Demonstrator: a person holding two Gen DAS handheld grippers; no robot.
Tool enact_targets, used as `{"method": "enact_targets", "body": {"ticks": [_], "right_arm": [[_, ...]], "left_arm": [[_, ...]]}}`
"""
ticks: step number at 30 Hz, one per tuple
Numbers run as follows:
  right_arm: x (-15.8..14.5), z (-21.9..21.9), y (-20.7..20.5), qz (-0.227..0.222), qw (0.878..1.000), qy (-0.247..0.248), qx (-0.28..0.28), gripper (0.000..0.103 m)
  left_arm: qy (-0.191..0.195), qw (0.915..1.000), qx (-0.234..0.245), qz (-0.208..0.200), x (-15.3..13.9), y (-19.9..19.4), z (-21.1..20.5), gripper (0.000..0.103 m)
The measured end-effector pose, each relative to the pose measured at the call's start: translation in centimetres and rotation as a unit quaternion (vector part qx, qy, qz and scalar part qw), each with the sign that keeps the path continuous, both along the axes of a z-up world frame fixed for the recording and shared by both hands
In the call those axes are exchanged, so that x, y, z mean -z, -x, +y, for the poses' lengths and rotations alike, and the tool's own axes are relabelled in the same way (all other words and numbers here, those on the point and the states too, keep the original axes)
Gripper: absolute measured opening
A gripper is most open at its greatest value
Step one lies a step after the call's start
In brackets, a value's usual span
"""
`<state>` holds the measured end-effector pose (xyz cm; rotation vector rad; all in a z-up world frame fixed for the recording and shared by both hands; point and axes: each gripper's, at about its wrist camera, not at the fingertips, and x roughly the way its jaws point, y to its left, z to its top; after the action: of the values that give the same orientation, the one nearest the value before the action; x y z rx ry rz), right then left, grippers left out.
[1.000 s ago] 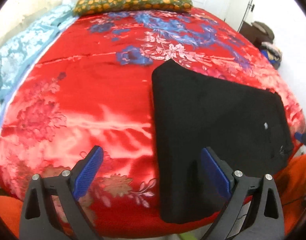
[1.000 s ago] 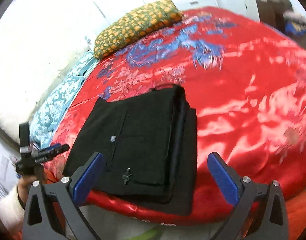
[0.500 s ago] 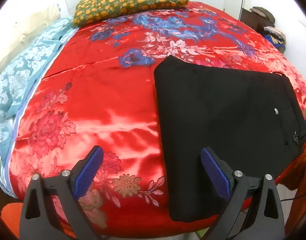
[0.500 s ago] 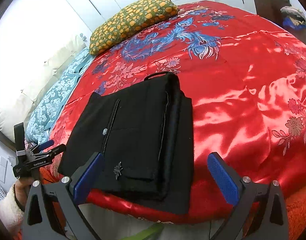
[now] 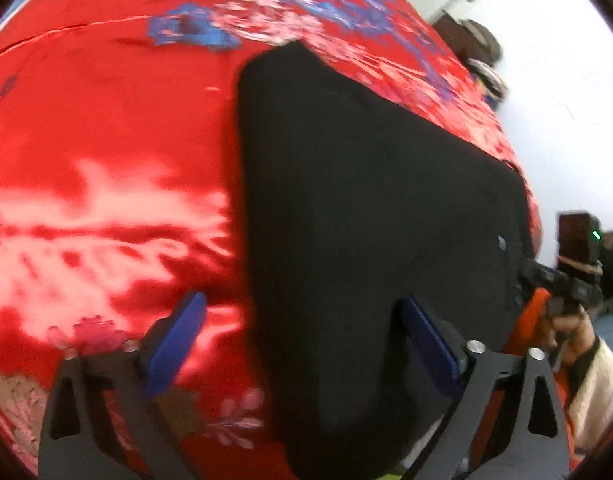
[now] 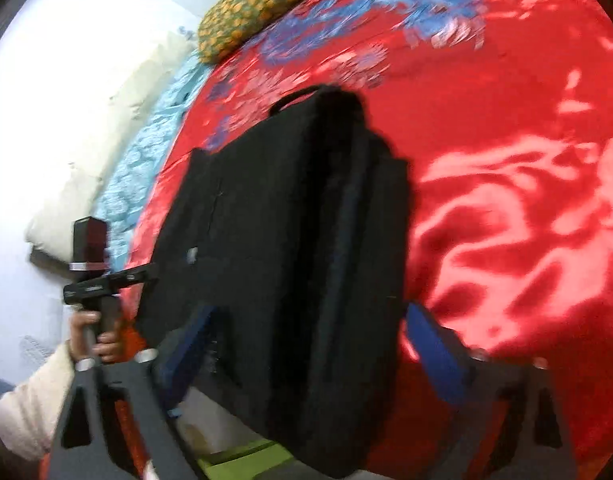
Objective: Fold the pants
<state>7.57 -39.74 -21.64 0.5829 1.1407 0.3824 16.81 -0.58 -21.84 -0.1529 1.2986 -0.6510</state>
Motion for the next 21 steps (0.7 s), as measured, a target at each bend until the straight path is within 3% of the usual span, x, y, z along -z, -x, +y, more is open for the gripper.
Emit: {"method": "enact_targets", "body": {"ticks": [1, 2, 3, 5, 8, 12, 17, 19, 21], "right_arm": [[0.1, 0.3, -0.2, 0.001, 1.000, 0.012, -0.008, 0.076], [0.0, 0.5, -0.3, 0.000, 1.000, 0.012, -0.018, 0.060], [-0.3, 0.6, -0.4, -0.003, 1.000, 0.011, -0.018, 0.052], [-1.4, 0.8, 0.0, -0.017, 0.999, 0.016, -0.023, 0.041], [-3.9, 1.3, 0.2, -0.046, 0.999, 0.008, -0.027, 0.033], [-7.6, 3.3, -1.5, -0.087, 0.995, 0.002, -0.057, 0.032], [-11.1, 5.9, -6.5, -0.127, 0.988, 0.011, -0.087, 0.032], [-12.1, 6.2, -9.8, -0.141, 0.987, 0.023, -0.080, 0.032], [-11.9, 6.4, -12.7, -0.137, 0.987, 0.046, -0.067, 0.039]], "left_arm": [[0.019, 0.9997, 0.012, 0.005, -0.2, 0.2, -0.5, 0.051], [0.015, 0.9998, 0.009, -0.002, -0.8, 0.3, -0.6, 0.043], [0.012, 0.9998, 0.007, -0.013, -1.3, 0.5, -0.8, 0.030], [0.020, 0.9995, -0.001, -0.026, -2.9, 0.8, -0.8, 0.023], [0.036, 0.9983, -0.001, -0.046, -5.4, 1.2, -0.8, 0.021], [0.041, 0.9965, -0.003, -0.072, -8.1, 0.5, -0.7, 0.021], [0.032, 0.9911, -0.037, -0.124, -11.7, -3.2, 0.3, 0.021], [0.006, 0.9863, -0.060, -0.154, -12.3, -5.3, 0.5, 0.024], [-0.069, 0.9764, -0.100, -0.178, -11.4, -7.4, 0.4, 0.044]]}}
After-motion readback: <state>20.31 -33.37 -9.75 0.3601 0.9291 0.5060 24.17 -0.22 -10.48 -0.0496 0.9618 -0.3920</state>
